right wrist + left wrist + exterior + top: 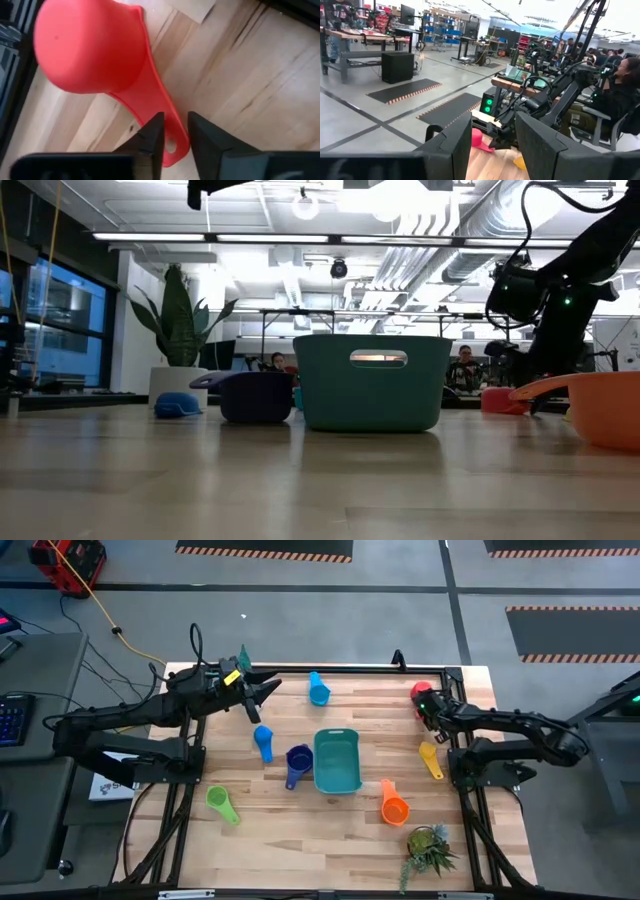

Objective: Nest measuring cups in basket
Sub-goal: Move the red measuring cup to the top right of the table

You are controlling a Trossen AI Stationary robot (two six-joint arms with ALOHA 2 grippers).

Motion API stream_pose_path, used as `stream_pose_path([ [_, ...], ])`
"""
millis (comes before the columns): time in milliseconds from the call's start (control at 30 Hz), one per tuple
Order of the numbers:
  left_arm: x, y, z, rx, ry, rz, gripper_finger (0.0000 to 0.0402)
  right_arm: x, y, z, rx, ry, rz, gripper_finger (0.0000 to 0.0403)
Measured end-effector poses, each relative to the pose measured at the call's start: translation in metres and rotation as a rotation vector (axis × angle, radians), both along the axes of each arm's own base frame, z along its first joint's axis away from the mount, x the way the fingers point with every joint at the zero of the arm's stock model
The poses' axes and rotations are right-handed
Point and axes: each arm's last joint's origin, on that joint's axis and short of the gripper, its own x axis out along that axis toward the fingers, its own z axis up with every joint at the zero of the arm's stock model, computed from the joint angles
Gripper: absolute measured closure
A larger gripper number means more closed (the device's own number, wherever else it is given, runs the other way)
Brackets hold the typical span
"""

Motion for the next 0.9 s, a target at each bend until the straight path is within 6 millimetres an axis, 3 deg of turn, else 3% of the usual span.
stream_pose_path([
  [200,0.0,-0.001,0.0,-0.025,-0.011,-0.027,0.0259,0.003,-0.003,-0.001,-0.014,-0.007,0.022,0.0391],
  [500,0.001,-0.001,0.0,-0.039,-0.018,-0.049,0.0259,0.006,-0.004,0.003,-0.046,0.003,0.129,0.0402],
  [767,0.001,-0.001,0.0,-0.039,-0.018,-0.048,0.0259,0.015,-0.01,0.042,-0.186,0.0,0.388,0.0402],
  [900,0.001,-0.001,0.0,-0.039,-0.018,-0.048,0.0259,0.027,-0.011,0.076,-0.318,0.039,0.72,0.0403],
])
